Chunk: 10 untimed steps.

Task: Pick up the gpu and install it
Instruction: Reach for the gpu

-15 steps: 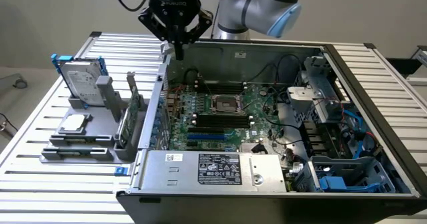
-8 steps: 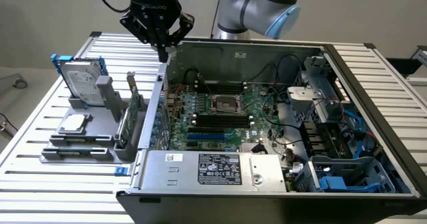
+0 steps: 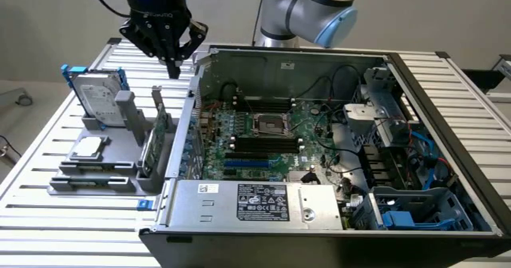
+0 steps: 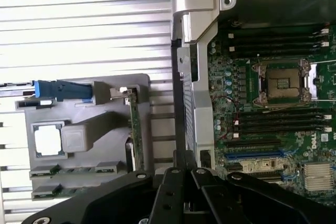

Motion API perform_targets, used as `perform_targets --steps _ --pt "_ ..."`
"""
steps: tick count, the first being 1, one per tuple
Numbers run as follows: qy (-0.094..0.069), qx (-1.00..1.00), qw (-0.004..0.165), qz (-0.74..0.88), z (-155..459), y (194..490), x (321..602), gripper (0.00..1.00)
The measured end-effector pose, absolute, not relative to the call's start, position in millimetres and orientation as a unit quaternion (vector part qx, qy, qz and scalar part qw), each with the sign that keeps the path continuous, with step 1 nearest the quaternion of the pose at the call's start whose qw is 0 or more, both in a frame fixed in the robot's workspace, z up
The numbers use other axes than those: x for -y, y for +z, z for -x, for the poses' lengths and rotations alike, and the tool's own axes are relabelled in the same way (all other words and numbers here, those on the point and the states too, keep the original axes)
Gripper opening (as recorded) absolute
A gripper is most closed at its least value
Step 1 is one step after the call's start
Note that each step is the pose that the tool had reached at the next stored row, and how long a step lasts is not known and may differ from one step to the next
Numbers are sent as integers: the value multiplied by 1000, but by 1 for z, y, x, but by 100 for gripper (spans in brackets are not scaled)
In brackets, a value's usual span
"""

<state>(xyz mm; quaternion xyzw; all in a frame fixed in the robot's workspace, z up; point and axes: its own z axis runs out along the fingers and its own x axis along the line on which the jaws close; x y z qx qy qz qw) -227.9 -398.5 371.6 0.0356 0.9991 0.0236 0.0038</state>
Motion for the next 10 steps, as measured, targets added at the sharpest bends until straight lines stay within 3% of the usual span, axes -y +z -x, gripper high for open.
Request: perform_targets --steps 10 --pt "24 -999 0 -33 257 354 401 11"
